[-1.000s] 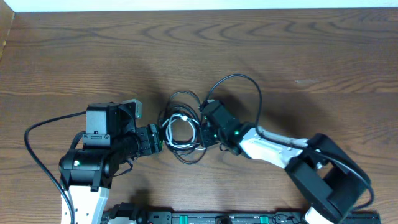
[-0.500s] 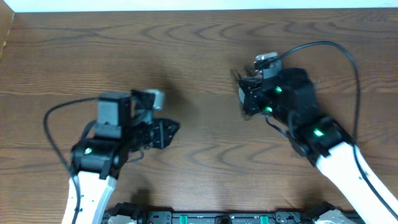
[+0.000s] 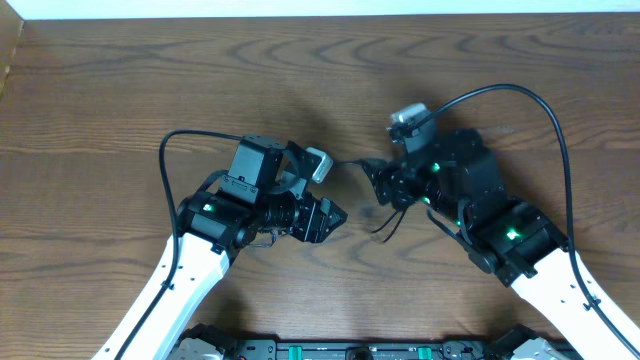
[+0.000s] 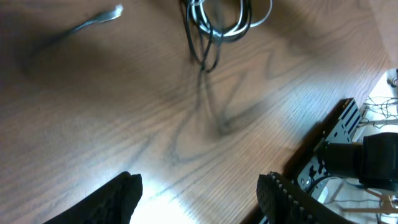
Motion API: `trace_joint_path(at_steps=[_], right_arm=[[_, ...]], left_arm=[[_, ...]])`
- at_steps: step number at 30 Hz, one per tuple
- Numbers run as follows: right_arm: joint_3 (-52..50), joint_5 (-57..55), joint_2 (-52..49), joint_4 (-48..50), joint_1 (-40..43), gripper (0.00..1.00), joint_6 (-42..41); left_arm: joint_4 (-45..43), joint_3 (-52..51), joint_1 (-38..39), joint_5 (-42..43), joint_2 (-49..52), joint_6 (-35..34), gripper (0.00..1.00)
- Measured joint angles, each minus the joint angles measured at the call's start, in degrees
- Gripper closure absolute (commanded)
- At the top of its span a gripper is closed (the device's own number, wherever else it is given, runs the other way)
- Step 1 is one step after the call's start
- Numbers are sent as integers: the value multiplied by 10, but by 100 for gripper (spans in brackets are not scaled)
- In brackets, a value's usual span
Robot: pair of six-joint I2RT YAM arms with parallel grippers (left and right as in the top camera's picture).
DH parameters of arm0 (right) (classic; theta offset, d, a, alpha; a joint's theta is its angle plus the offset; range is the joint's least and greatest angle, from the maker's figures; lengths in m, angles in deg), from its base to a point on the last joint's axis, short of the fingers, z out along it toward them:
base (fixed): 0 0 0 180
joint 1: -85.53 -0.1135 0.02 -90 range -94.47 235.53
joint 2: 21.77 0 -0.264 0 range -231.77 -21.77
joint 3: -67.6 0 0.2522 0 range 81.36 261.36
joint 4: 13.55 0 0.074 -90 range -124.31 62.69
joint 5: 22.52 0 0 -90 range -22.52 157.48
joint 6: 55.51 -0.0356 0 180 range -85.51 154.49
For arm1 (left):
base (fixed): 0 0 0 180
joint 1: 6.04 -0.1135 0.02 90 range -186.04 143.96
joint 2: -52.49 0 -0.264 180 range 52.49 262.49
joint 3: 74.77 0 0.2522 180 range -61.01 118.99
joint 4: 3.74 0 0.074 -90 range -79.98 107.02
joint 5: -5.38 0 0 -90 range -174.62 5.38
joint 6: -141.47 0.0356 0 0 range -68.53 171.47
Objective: Untangle cables
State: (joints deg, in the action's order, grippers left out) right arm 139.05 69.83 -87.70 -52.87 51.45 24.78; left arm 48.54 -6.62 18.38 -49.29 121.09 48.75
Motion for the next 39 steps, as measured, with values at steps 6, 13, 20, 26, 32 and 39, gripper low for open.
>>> trace_joint_path(at_steps=[6, 13, 20, 26, 32, 39], right_arm=[[0, -213, -21, -114, 35, 1, -25], [0, -251, -76, -163, 129, 1, -100], [0, -207, -124, -161, 160, 1, -104], [0, -181, -113, -160, 160, 1, -37], [0, -138, -44, -160, 160, 1, 18], [0, -102, 5, -160, 160, 1, 31]], left_arm=[[-31, 0, 0, 2, -24, -13, 33], [-121, 0, 2, 3, -40, -64, 30], [-213, 0, 40, -10, 45, -77, 28], [-323, 0, 96, -19, 170, -47, 28], [-402, -1, 124, -52, 275, -32, 33], [-433, -1, 133, -71, 345, -30, 35]])
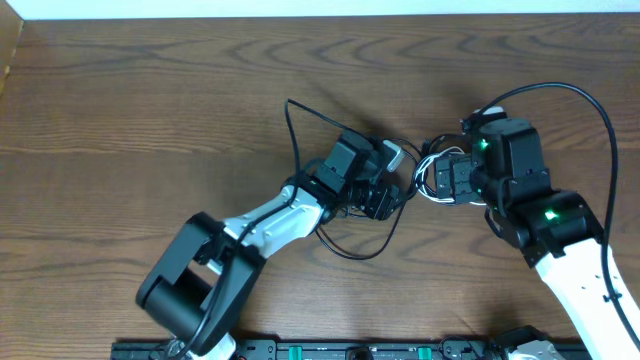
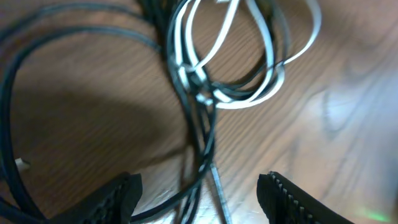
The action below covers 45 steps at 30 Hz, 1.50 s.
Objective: Untangle cables
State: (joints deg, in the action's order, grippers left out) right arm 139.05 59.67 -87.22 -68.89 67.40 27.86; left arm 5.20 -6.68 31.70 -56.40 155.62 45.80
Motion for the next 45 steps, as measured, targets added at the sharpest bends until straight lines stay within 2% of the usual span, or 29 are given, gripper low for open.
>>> trace_joint_path(at_steps=[7, 17, 25, 35, 45], right_arm=[[0, 18, 6, 0, 0, 1, 4], [0, 21, 3, 1, 0, 1, 8], [0, 21, -23, 7, 0, 1, 12], [0, 21, -28, 5, 0, 1, 12], [0, 21, -29, -3, 0, 1, 12]], left_arm=[[12, 0, 0, -16, 16, -10, 41], [30, 0, 0, -61, 11, -119, 47], [103, 0, 0, -142, -72, -207, 46], [111, 0, 23, -209, -73, -242, 46], [111, 0, 26, -280, -57, -246, 46]])
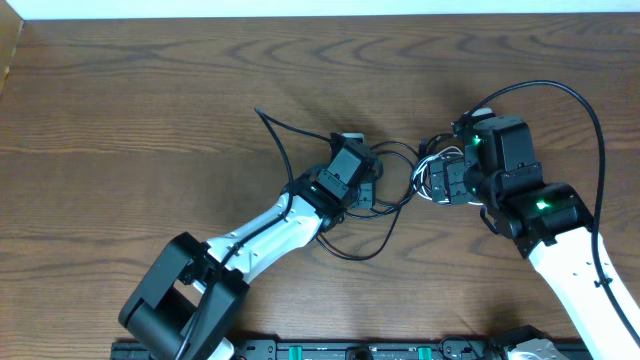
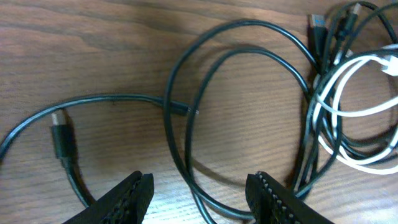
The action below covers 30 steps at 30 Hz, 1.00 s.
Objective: Untangle cables
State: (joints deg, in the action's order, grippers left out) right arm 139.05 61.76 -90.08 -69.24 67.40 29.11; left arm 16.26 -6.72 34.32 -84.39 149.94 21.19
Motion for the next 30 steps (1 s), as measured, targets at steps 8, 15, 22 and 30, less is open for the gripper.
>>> trace_joint_path(at_steps=[8, 15, 22, 30], right_arm=[[0, 3, 0, -3, 0, 1, 0], [0, 12, 0, -5, 0, 1, 0], [0, 15, 0, -11, 0, 1, 0], [0, 15, 0, -18, 0, 1, 0]], left_arm=[[-28, 0, 0, -22, 36, -28, 46], [-37, 0, 0, -23, 53, -40, 46], [-38, 0, 0, -21, 64, -43, 46], [-49, 9, 7, -14, 91, -50, 79]])
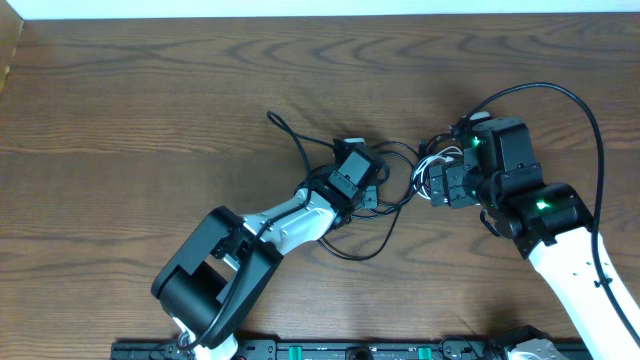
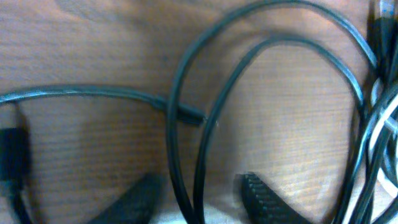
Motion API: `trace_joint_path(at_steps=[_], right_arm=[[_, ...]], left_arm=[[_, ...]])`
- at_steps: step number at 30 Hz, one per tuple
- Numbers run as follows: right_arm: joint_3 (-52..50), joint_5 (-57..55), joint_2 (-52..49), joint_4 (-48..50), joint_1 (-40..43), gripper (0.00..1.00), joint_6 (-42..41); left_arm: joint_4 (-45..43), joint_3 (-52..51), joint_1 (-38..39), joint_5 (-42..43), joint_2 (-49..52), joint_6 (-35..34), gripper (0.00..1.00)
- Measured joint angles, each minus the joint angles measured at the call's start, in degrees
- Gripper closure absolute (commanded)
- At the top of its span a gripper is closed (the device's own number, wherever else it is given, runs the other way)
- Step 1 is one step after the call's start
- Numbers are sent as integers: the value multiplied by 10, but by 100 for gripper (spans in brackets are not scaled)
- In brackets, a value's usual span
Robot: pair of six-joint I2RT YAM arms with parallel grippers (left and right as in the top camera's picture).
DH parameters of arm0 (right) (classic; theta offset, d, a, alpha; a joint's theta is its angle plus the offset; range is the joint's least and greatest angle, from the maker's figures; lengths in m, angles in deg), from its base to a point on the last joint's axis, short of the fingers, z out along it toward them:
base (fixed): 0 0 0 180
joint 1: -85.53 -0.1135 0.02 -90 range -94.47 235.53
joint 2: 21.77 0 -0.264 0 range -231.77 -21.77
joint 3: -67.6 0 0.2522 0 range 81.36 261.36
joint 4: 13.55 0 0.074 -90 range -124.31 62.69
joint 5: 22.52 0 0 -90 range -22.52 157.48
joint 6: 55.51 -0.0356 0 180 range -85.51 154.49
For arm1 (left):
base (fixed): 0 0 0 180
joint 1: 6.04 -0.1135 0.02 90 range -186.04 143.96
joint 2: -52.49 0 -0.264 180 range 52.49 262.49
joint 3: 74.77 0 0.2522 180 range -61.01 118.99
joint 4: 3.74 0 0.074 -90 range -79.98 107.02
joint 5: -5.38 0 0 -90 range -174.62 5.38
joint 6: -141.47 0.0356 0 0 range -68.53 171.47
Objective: Untangle cables
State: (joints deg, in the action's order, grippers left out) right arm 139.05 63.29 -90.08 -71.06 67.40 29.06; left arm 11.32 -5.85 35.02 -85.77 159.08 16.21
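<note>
A tangle of black and white cables (image 1: 428,172) lies at the table's middle right, and my right gripper (image 1: 437,183) is shut on it. Black loops (image 1: 362,250) trail from the tangle toward the front. My left gripper (image 1: 372,192) sits just left of the tangle, low over the table. In the left wrist view it (image 2: 196,205) is open, with two strands of the black cable (image 2: 186,124) running between its fingers (image 2: 267,199). A black plug (image 2: 12,152) lies at the left edge, and white strands (image 2: 387,127) show at the right edge.
The brown wooden table (image 1: 120,100) stretches wide to the left and back. Each arm's own black wiring arcs above it, on the left (image 1: 285,135) and on the right (image 1: 560,100). A black rail (image 1: 350,350) runs along the front edge.
My left gripper has come down closer to the table. Its fingers now stand nearer together, straddling two black strands. The right gripper and the tangle have stayed put.
My left gripper was first open over bare wood, left of the tangle held by the right gripper. Then it was stretched out right at the tangle. Then it hung above the black loops to the tangle's left, and now sits low around two strands.
</note>
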Motion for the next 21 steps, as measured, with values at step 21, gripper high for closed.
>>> trace_joint_path(at_steps=[21], right_arm=[[0, 2, -1, -5, 0, 1, 0]], left_arm=[[186, -11, -106, -17, -378, 85, 92]])
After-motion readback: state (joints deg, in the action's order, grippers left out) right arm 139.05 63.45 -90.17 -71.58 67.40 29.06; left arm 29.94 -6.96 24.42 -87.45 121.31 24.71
